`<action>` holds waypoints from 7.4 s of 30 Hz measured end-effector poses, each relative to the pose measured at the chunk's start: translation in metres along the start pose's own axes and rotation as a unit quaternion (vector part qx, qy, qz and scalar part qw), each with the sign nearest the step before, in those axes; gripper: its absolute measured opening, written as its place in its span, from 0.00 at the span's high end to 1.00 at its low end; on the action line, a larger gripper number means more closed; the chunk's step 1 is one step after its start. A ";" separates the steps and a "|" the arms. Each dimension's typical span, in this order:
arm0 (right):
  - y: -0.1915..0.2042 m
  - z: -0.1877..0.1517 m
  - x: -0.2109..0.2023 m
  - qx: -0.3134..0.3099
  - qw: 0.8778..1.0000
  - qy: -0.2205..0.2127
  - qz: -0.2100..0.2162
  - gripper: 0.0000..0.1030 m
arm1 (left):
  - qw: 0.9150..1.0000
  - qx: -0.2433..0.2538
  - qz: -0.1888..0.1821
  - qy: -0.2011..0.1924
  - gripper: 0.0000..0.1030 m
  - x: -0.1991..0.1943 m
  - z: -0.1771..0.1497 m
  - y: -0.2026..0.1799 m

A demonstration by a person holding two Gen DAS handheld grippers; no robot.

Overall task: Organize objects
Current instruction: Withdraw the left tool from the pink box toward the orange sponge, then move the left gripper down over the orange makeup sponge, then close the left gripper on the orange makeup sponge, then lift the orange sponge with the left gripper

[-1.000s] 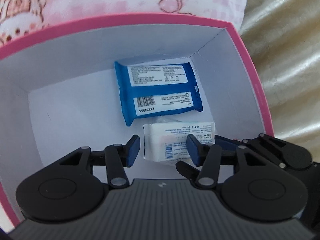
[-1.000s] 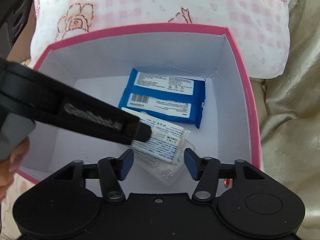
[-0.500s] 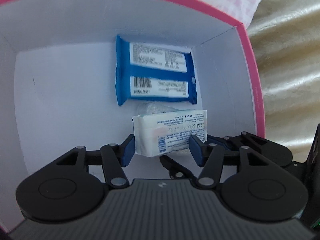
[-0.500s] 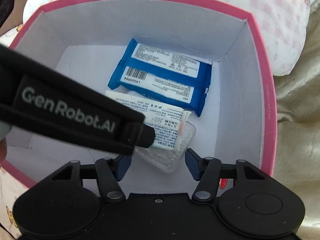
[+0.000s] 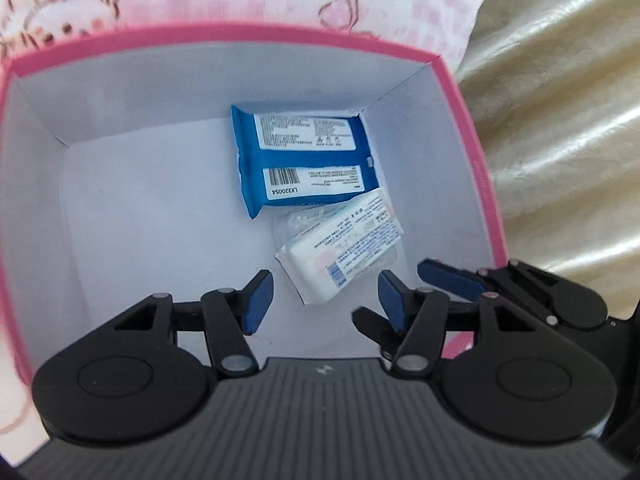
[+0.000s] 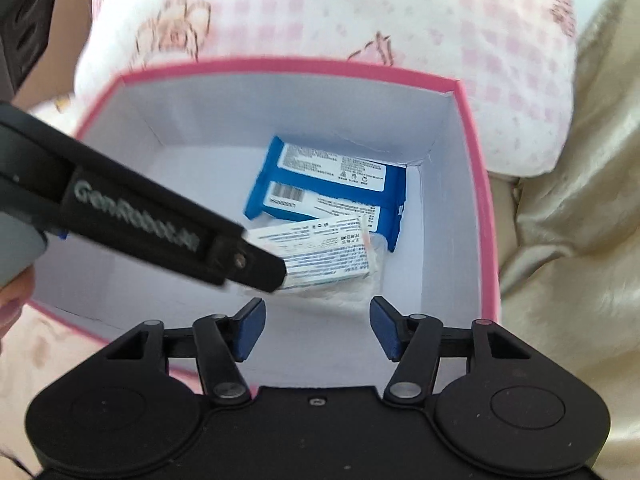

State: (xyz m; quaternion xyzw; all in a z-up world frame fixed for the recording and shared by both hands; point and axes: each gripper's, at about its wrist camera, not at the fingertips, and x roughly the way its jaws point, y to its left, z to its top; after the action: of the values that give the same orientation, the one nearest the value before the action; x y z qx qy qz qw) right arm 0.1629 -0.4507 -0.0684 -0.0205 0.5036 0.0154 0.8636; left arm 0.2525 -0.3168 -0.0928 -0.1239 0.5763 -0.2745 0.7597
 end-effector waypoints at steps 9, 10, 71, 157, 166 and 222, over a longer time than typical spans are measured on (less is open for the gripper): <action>0.017 -0.023 -0.055 0.013 0.998 -0.054 0.033 0.39 | 0.998 0.060 0.024 -0.006 0.44 -0.054 -0.014 -0.017; 0.021 -0.024 -0.059 0.007 0.998 -0.059 0.030 0.39 | 0.997 0.067 0.031 -0.006 0.44 -0.060 -0.015 -0.020; 0.233 -0.074 -0.200 -0.132 0.983 -0.096 0.088 0.09 | 0.990 0.092 0.073 -0.078 0.27 -0.300 -0.175 0.080; 0.345 -0.035 0.064 -0.151 0.966 -0.171 0.119 0.14 | 0.974 -0.068 0.034 -0.212 0.15 -0.185 -0.177 0.336; 0.349 -0.028 0.085 -0.131 0.976 -0.119 0.126 0.17 | 0.970 -0.034 0.043 -0.238 0.19 -0.170 -0.170 0.326; 0.370 -0.040 0.042 -0.136 0.977 -0.073 0.145 0.60 | 0.988 -0.104 0.019 -0.113 0.66 -0.175 -0.178 0.308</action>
State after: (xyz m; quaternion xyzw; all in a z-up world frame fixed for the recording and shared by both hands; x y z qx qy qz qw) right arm 0.1314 -0.0828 -0.1314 -0.0634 0.4298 0.2109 0.8757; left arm 0.1366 0.0560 -0.1606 -0.2211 0.5145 -0.1830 0.8081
